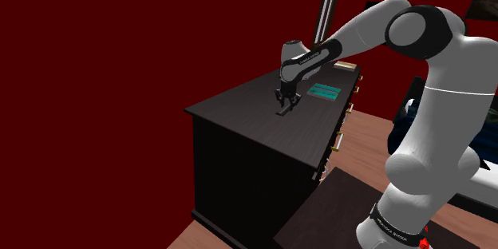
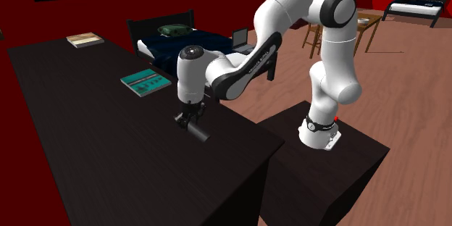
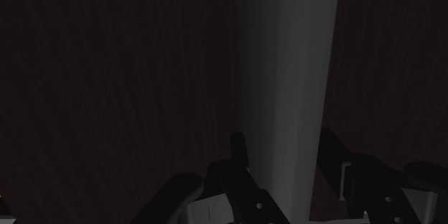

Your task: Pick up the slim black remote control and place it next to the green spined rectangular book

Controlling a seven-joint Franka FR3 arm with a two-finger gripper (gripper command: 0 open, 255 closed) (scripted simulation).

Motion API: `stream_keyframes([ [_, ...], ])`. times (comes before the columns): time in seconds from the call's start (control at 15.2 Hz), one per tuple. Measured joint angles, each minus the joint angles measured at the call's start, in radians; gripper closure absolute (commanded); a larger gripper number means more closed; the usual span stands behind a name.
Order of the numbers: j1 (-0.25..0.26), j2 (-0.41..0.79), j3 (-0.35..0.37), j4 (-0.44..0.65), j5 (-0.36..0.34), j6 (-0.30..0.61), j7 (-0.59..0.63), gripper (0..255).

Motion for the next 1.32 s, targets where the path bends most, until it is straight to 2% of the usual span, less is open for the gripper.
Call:
stream_keyframes([
  [0.59,-0.007,-0.047,0.003,0.048,0.030,-0.089,-0.043,255],
  [1.32,-0.144,0.066,-0.082,0.200,0.069,-0.078,-0.288,255],
])
